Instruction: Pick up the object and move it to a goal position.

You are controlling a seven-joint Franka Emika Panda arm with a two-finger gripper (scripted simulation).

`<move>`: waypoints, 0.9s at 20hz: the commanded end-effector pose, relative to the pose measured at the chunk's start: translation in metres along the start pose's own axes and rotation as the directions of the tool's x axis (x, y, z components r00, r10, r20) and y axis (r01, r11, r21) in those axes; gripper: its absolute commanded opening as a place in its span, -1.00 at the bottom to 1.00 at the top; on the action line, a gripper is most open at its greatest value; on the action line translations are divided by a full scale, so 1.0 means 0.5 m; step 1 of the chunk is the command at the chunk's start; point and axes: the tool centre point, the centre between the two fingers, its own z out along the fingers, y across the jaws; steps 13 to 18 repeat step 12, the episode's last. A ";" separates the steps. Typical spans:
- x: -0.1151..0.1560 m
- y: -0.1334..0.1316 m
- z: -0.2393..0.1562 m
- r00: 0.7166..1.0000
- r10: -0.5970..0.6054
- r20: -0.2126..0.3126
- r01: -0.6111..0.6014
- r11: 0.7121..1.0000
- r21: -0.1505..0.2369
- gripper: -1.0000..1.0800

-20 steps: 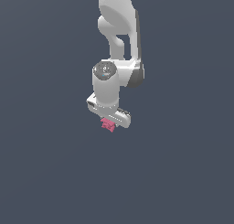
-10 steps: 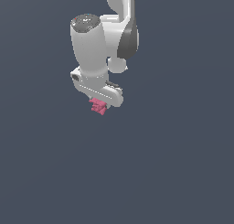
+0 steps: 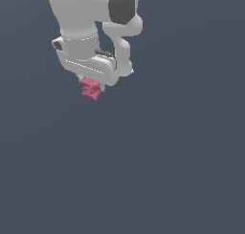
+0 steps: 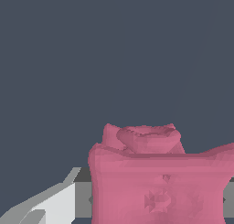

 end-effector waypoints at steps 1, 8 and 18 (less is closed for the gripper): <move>-0.001 0.014 -0.036 1.000 -0.001 0.001 0.001 1.000 -0.001 -1.00; 0.002 0.034 -0.093 1.000 -0.001 0.001 0.001 1.000 -0.001 -1.00; 0.003 0.037 -0.102 1.000 -0.001 0.001 0.001 1.000 -0.001 -1.00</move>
